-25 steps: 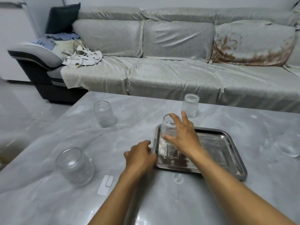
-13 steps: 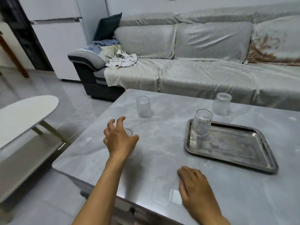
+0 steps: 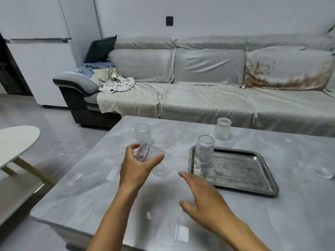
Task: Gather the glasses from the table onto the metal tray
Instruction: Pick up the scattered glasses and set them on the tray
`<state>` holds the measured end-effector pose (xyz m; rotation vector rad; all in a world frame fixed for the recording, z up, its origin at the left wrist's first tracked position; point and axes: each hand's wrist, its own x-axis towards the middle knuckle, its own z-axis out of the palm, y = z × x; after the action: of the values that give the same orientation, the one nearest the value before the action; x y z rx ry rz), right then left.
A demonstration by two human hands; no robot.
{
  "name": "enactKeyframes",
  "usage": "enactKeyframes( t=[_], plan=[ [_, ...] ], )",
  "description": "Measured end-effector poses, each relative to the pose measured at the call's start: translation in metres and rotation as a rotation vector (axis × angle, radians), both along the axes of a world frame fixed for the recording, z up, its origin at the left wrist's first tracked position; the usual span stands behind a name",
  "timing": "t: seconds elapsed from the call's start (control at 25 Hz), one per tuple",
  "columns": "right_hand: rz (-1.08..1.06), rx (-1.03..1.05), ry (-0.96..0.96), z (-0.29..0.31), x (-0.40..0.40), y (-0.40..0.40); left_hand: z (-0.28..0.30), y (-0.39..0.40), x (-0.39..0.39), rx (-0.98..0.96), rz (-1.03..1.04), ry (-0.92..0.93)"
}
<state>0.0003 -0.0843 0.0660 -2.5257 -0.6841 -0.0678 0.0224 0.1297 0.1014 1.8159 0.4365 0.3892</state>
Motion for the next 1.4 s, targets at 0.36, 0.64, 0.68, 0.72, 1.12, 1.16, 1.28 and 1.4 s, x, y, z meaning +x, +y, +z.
enactKeyframes(
  t=[0.36,0.64,0.68,0.72,1.12,1.16,1.28,1.4],
  plan=[
    [-0.240,0.705,0.250,0.039,0.012,-0.056,0.016,-0.116,0.004,-0.191,-0.531,-0.015],
    [-0.334,1.995,0.887,0.012,0.064,-0.109,-0.004,-0.137,0.069,-0.686,-0.194,0.115],
    [-0.332,1.965,0.847,0.013,0.069,-0.115,-0.013,-0.137,0.078,-0.553,-0.136,0.133],
    [-0.364,1.899,0.825,0.011,0.071,-0.120,-0.025,-0.137,0.087,-0.278,-0.109,0.168],
    [-0.753,0.865,0.121,-0.025,0.171,-0.110,-0.097,-0.119,0.107,0.578,-0.312,0.353],
    [-0.726,0.771,0.112,-0.033,0.180,-0.105,-0.098,-0.119,0.106,0.539,-0.314,0.323],
    [-0.661,0.601,0.116,-0.059,0.194,-0.099,-0.099,-0.118,0.108,0.470,-0.308,0.298],
    [-0.663,0.502,0.174,-0.070,0.192,-0.096,-0.100,-0.116,0.107,0.438,-0.296,0.327]
  ],
)
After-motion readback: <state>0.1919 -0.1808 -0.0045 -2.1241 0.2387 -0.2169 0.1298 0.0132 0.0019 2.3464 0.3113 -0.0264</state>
